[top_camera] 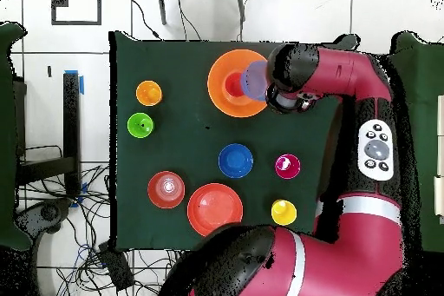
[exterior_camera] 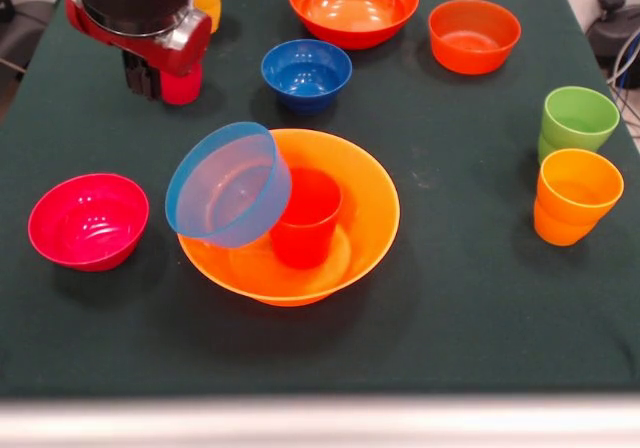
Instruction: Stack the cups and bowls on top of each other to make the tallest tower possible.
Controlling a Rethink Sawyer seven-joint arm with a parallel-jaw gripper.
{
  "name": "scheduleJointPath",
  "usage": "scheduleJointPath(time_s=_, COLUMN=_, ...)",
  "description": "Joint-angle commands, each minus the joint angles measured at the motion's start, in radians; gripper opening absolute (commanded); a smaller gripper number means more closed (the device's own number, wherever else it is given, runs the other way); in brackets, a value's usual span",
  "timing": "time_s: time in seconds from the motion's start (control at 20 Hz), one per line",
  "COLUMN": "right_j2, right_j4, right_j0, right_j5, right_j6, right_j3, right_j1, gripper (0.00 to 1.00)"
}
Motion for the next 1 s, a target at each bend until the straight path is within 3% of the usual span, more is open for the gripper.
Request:
scheduleJointPath(time_s=0.05, right_j2=-0.003, right_j4=0.022, right_j0=0.032, right_j5=0.037, right_j6=0.086, right_j3=0.005, right_j1=0.001, gripper=0.00)
scheduleJointPath(time_s=0.3, right_j2=-0.008, right_j4=0.038, right_j0=0.037, right_j5=0.035, right_j6=0.073, right_j3=-0.013, right_j1=0.014, gripper=0.00)
scheduleJointPath(time_s=0.7, right_j2=-0.054, right_j4=0.106, right_j0=0.066, right_j5=0.067, right_j6=0.220, right_j3=-0.004, right_j1=0.028, gripper=0.00)
scheduleJointPath(time_s=1.0, right_j2=-0.071, right_j4=0.149, right_j0=0.100, right_j5=0.090, right_j6=0.200, right_j3=-0.024, right_j1=0.032, gripper=0.00)
